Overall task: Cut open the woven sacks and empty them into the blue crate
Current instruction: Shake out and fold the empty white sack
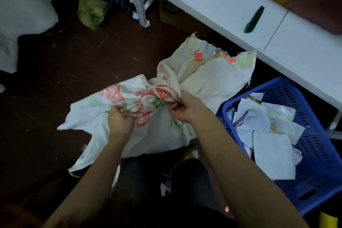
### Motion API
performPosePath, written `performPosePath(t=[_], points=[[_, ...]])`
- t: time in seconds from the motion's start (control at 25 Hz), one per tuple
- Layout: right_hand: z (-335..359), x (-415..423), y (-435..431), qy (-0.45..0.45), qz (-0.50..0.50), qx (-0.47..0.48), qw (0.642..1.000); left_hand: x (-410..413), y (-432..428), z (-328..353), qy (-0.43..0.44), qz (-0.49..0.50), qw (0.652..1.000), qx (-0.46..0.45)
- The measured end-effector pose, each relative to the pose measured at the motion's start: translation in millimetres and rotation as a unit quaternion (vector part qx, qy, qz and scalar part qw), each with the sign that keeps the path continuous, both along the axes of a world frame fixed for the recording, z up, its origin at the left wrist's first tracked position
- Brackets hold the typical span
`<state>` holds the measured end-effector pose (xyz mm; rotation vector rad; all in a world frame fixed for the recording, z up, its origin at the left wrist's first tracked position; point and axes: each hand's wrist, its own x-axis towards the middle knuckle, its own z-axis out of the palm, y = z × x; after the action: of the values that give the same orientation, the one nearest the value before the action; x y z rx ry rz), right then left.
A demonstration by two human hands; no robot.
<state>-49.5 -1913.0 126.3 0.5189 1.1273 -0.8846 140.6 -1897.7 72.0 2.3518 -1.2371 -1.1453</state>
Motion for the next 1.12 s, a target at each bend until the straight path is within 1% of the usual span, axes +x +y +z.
performPosePath(t=[0.04,0.08,0.12,0.2,0.24,0.32,0.44,0.52,0.64,0.76,0.88,1.04,1.12], points=[[14.6,-0.8,-1.6,-0.009,-0.013,-0.009,1.000,6.1,-0.1,9.0,-0.044,-0.042,0.998,-0.002],[30.0,-1.5,-4.0,-0.019,-0.027,-0.019,0.999,10.2,-1.0,20.0,-0.069,-0.063,0.996,0.004],[43.5,-2.5,-6.3,-0.033,-0.049,-0.027,0.998,11.2,-1.0,30.7,-0.071,-0.053,0.996,0.017],[71.3,-7.4,-10.4,-0.069,-0.114,-0.043,0.990,4.1,-3.4,52.0,-0.050,-0.034,0.997,0.043],[81.9,-11.6,-11.7,-0.080,-0.142,-0.049,0.985,-1.5,-4.6,58.9,-0.052,-0.054,0.996,0.044],[102.9,-26.0,-11.9,-0.083,-0.167,-0.064,0.980,-15.6,-8.1,72.8,-0.073,-0.110,0.991,0.021],[135.5,-55.9,-7.1,-0.065,-0.175,-0.093,0.978,-40.9,-19.3,104.7,-0.091,-0.106,0.989,-0.049],[154.9,-75.7,-1.2,-0.050,-0.183,-0.105,0.976,-59.5,-28.1,130.7,-0.096,-0.068,0.984,-0.133],[180.7,-103.8,10.4,-0.046,-0.192,-0.135,0.971,-90.6,-39.9,174.1,-0.052,-0.012,0.965,-0.257],[206.5,-133.9,21.8,-0.020,-0.184,-0.174,0.967,-124.8,-49.6,208.5,0.006,0.001,0.940,-0.342],[224.1,-164.7,41.2,0.004,-0.206,-0.185,0.961,-165.0,-50.5,240.8,0.049,-0.027,0.922,-0.383],[226.5,-205.5,83.5,0.008,-0.278,-0.181,0.943,-220.7,-35.5,272.4,0.089,-0.117,0.892,-0.427],[220.8,-219.7,108.3,-0.011,-0.302,-0.218,0.928,-244.3,-26.0,276.3,0.096,-0.157,0.877,-0.445]])
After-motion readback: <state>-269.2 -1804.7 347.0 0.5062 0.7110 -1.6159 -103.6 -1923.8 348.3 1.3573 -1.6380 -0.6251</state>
